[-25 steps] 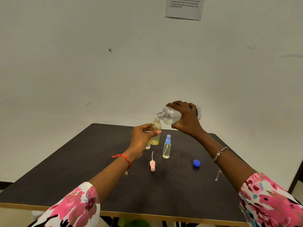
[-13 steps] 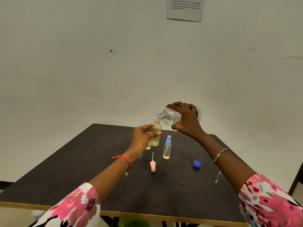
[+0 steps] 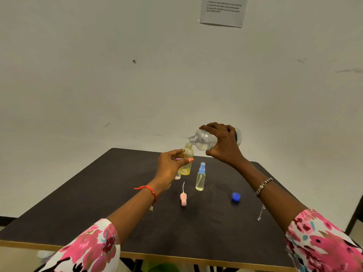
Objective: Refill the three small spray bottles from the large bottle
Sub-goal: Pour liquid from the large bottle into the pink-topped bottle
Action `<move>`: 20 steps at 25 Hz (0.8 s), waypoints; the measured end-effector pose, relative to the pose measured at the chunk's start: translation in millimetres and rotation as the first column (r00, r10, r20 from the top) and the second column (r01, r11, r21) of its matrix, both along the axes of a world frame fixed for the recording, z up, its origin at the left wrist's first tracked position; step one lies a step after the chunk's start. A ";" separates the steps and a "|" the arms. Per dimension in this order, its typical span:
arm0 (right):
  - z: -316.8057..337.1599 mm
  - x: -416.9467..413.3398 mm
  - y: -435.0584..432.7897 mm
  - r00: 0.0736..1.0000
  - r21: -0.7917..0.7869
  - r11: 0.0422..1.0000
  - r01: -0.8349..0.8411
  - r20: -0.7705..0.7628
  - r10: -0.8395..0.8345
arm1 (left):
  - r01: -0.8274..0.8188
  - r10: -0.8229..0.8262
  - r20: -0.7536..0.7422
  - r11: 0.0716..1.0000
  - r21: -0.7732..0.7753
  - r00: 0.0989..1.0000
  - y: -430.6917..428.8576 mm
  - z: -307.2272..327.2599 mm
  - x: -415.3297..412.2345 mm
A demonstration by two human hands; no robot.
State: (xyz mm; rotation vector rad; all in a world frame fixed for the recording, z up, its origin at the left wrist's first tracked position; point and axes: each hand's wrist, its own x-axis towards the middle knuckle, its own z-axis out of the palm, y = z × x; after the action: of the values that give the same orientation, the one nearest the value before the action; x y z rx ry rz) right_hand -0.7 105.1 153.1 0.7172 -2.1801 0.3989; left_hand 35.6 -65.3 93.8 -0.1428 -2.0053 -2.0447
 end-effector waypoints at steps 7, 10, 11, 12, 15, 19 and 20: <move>0.7 -0.2 -1.8 1.000 0.000 1.000 -0.005 -0.014 0.005 | 0.006 -0.006 -0.007 1.000 0.020 1.000 -2.6 -0.2 -1.1; 0.4 -1.1 -2.1 1.000 0.006 1.000 -0.006 -0.013 0.006 | 0.003 -0.003 -0.006 1.000 0.014 1.000 -2.6 -0.5 -1.4; 0.3 -1.4 -2.3 1.000 0.008 1.000 -0.008 -0.016 0.008 | -0.001 0.001 -0.005 1.000 0.011 1.000 -2.5 -0.5 -1.5; 0.2 -1.5 -2.4 1.000 0.010 1.000 -0.008 -0.019 0.008 | -0.006 0.006 -0.003 1.000 0.008 1.000 -2.5 -0.6 -1.6; 0.0 -1.3 -2.5 1.000 0.015 1.000 -0.002 -0.022 0.003 | -0.013 0.013 0.004 1.000 0.004 1.000 -2.8 -1.4 -2.7; 0.1 -0.6 -2.8 1.000 0.021 1.000 -0.005 -0.017 0.005 | -0.019 0.019 0.009 1.000 -0.001 1.000 -2.9 -0.6 -1.5; 0.1 -0.6 -3.1 1.000 0.020 1.000 -0.005 -0.014 0.005 | -0.020 0.020 0.012 1.000 -0.001 1.000 -3.0 -0.8 -1.5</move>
State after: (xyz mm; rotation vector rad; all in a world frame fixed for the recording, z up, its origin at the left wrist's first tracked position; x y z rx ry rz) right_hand -1.2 102.0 153.2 0.7344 -2.1722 0.3734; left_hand 34.1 -68.3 93.1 -0.1112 -2.0065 -2.0375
